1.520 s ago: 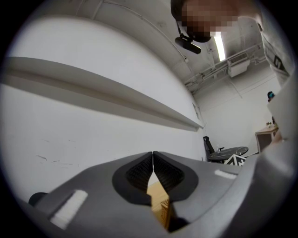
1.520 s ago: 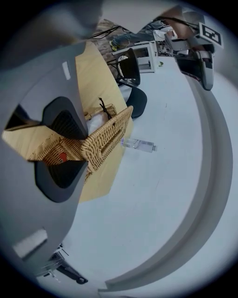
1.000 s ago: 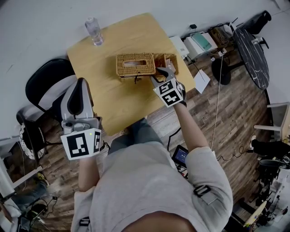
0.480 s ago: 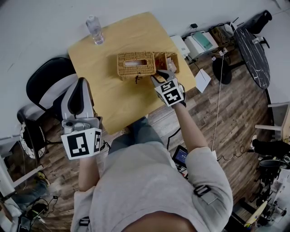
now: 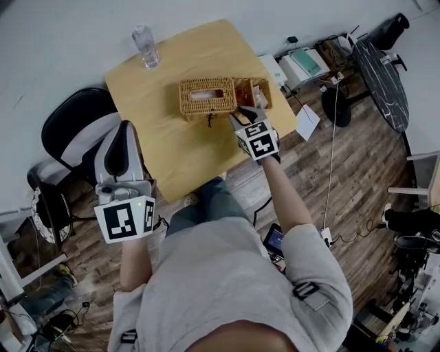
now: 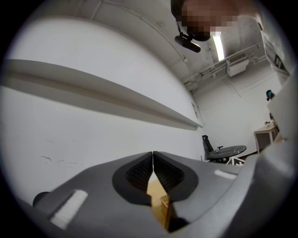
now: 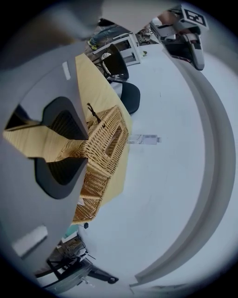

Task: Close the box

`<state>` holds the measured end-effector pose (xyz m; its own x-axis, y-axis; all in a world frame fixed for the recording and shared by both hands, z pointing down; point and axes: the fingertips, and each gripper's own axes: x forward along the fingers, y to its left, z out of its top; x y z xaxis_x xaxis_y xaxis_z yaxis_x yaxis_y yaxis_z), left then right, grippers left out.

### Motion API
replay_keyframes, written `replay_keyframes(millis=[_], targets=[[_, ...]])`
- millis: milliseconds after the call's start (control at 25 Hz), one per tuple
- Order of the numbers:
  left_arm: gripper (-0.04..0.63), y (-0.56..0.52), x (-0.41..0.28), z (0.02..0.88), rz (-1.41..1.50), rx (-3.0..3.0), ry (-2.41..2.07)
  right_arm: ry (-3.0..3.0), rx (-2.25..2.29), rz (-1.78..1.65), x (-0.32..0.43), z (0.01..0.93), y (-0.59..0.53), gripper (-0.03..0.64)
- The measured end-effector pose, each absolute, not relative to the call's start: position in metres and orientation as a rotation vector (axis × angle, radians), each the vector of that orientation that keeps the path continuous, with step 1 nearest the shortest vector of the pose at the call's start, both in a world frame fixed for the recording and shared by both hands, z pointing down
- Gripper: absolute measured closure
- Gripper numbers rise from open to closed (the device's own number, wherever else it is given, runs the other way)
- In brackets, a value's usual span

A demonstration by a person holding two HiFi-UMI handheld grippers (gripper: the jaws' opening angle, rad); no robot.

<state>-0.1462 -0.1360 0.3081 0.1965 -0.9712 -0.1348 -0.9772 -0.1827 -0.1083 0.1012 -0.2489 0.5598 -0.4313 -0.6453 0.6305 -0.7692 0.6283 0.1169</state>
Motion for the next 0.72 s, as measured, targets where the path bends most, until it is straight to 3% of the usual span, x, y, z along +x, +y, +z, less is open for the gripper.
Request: replay_keyframes(millis=[240, 480, 720], targets=[[0.535, -0.126, -0.143, 0.307, 0.085, -2.313, 1.852, -2.26, 1.178, 0.24, 0.099, 0.537, -0.238, 0.502], [0.535, -0.119, -0.131, 0.299, 0.108, -2.317, 1.816, -2.35, 1.271, 0.221, 0.103, 0.498, -0.225, 0.577], [0.535, -0.117, -0.124, 0.285, 0.129, -2.289, 1.808, -2.46, 1.297, 0.182, 0.1, 0.458, -0.214, 0.581]])
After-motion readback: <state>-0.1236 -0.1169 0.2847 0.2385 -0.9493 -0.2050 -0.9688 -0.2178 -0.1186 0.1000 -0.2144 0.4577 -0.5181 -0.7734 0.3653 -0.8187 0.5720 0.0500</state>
